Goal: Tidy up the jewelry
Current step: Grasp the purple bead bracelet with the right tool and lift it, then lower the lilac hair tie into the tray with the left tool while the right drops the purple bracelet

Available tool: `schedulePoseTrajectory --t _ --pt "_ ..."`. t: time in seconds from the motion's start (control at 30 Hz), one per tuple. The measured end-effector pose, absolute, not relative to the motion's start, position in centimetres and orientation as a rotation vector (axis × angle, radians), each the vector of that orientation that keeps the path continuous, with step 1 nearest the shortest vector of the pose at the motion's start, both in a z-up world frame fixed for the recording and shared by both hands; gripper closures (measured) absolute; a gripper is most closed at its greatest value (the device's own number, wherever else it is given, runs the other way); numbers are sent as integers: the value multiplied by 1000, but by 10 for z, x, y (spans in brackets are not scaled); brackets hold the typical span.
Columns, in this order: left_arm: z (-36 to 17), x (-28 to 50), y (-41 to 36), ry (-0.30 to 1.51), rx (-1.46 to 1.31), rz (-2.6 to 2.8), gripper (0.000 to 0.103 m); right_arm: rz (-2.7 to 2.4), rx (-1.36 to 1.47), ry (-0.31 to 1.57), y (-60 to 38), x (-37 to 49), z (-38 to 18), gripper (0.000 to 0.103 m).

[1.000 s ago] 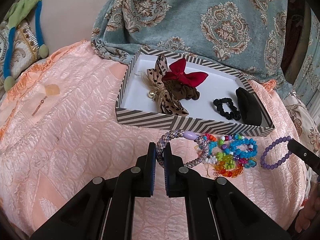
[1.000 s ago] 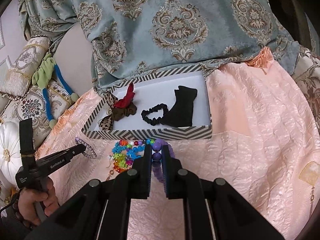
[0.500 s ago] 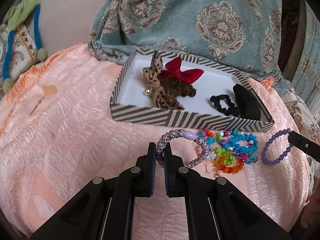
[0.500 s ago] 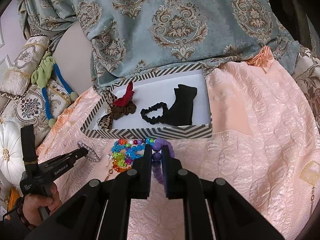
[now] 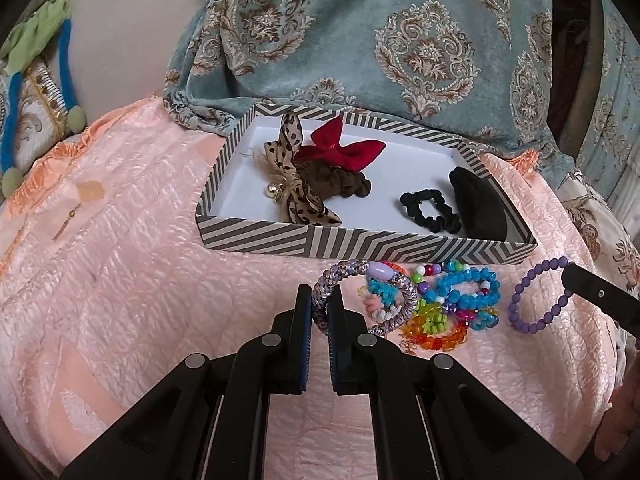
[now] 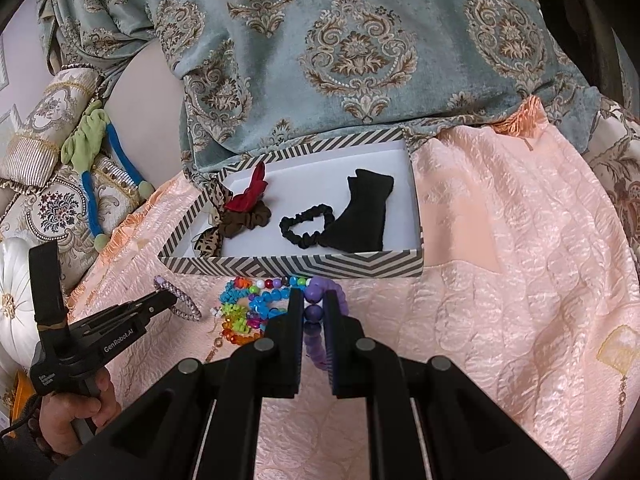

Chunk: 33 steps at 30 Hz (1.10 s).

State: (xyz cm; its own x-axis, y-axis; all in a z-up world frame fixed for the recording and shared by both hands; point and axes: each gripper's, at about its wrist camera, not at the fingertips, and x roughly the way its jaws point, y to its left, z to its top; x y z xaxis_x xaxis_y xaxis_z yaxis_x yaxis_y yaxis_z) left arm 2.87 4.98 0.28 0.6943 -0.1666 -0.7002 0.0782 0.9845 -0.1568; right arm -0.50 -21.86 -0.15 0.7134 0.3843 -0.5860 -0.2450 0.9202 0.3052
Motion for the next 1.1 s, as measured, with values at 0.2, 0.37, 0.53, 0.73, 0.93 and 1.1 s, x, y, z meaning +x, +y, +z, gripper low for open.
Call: schedulePoseTrajectory --t 0.2,0.37,0.53,0.73,0.93,1.1 --pt "4 29 51 792 -125 -130 103 351 210 694 -219 -5 -2 94" --pt "5 28 50 793 -121 -129 103 352 209 693 -219 -5 -2 94" --pt "12 27 49 781 -132 -141 103 352 203 684 -218 -7 -1 94" --pt "46 32 59 725 -189 -177 103 373 185 638 -216 -3 19 94" --pt "66 72 46 716 -171 -219 103 396 173 580 -212 30 52 94" --pt "50 115 15 767 -129 -252 103 369 141 589 -206 87 64 94"
